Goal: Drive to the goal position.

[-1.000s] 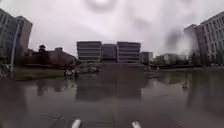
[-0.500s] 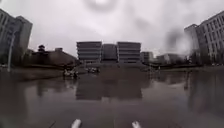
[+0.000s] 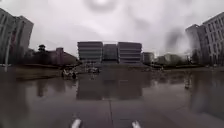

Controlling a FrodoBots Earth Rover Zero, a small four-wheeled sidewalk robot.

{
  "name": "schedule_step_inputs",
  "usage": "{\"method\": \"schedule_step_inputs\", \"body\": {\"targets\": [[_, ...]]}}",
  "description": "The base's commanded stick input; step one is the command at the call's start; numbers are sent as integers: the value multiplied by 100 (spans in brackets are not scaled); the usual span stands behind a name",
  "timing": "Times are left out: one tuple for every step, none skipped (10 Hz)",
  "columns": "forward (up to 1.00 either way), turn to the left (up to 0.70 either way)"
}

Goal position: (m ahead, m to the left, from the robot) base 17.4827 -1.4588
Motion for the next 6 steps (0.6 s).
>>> {"method": "schedule_step_inputs", "body": {"targets": [[70, 0], [70, 0], [70, 0], [70, -5], [70, -20], [70, -17]]}}
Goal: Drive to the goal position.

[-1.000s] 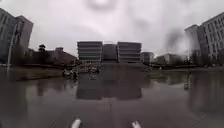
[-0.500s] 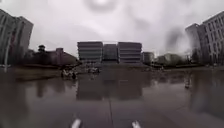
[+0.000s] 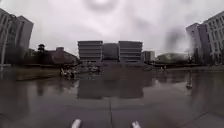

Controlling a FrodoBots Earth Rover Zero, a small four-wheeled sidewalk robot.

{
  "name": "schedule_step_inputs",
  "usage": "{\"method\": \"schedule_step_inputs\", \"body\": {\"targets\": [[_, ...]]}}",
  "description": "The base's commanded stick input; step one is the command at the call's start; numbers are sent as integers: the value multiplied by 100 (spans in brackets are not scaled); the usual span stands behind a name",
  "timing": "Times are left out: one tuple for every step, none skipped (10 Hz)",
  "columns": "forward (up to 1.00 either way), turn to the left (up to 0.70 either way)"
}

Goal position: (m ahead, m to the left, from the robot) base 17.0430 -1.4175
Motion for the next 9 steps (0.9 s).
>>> {"method": "schedule_step_inputs", "body": {"targets": [[70, 0], [70, 0], [70, 0], [70, 0], [70, 0], [70, 0], [70, -4], [70, -13], [70, -20]]}}
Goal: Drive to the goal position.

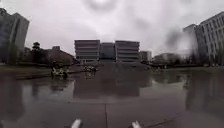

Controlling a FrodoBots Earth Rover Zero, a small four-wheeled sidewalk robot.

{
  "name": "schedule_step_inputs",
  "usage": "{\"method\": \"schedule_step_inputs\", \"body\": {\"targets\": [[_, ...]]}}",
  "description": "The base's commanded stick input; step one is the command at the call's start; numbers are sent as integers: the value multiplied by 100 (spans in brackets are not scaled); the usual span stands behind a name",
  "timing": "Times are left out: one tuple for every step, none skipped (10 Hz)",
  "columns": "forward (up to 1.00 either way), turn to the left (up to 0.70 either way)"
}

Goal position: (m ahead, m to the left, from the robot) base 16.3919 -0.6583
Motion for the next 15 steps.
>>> {"method": "schedule_step_inputs", "body": {"targets": [[70, -13], [70, 0], [70, 0], [70, 0], [70, 0], [70, 0], [70, 0], [70, 0], [70, 0], [70, 0], [70, 0], [70, 0], [70, 0], [70, 0], [70, 0]]}}
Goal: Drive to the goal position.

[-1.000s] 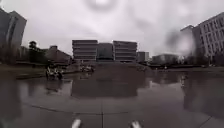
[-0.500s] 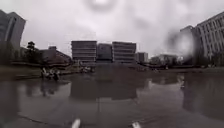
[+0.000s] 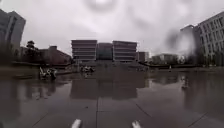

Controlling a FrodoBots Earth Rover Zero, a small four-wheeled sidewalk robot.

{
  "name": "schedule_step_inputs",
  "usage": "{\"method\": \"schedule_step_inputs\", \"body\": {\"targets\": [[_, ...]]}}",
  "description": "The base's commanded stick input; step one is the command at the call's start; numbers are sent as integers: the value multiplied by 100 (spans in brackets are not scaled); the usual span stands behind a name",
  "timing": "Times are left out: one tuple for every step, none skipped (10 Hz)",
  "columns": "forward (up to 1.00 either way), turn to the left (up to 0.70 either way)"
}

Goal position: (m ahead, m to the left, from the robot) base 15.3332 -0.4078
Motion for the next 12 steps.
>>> {"method": "schedule_step_inputs", "body": {"targets": [[70, 0], [70, 0], [70, 0], [70, 0], [70, 0], [70, 0], [70, 0], [70, 0], [70, 0], [70, 0], [70, 0], [70, 0]]}}
